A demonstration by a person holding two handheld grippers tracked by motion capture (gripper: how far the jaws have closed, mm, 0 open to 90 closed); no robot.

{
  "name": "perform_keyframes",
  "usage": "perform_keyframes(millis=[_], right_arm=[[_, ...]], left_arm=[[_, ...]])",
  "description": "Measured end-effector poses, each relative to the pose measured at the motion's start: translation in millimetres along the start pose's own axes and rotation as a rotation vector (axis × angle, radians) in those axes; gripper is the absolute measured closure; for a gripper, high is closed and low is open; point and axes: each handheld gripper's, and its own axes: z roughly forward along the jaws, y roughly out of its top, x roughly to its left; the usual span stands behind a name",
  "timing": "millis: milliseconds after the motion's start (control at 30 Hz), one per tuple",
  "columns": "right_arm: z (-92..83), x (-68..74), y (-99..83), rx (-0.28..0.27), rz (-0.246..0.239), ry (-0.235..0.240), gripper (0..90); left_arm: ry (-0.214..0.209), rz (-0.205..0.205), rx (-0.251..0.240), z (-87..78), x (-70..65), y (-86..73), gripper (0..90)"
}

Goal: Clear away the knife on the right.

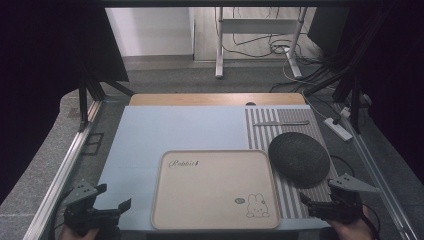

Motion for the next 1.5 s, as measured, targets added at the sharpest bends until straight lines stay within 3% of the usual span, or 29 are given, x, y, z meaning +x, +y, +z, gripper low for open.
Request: perform_keyframes(millis=[433, 933, 1133, 1500], right_arm=[[4.6, -0.2, 1.6, 0.049, -0.011, 0.033, 1.1], [11.4, 3.6, 4.7, 0.115, -0.051, 0.049, 1.1], [15.6, 2.5, 10.5, 0.076, -0.059, 0.046, 1.1], [25.1, 1.5, 16.7, 0.062, -0.062, 0.056, 0.9]], left_arm=[[-0.001, 0.012, 0.004, 0.2, -0.7, 0.0, 1.9], [-0.006, -0.009, -0.002, -0.1, 1.1, -0.4, 2.0], [-0.008, -0.011, -0.002, -0.2, 1.3, -0.5, 2.0], [-0.007, -0.004, 0.002, 0.4, 0.7, -0.2, 2.1]])
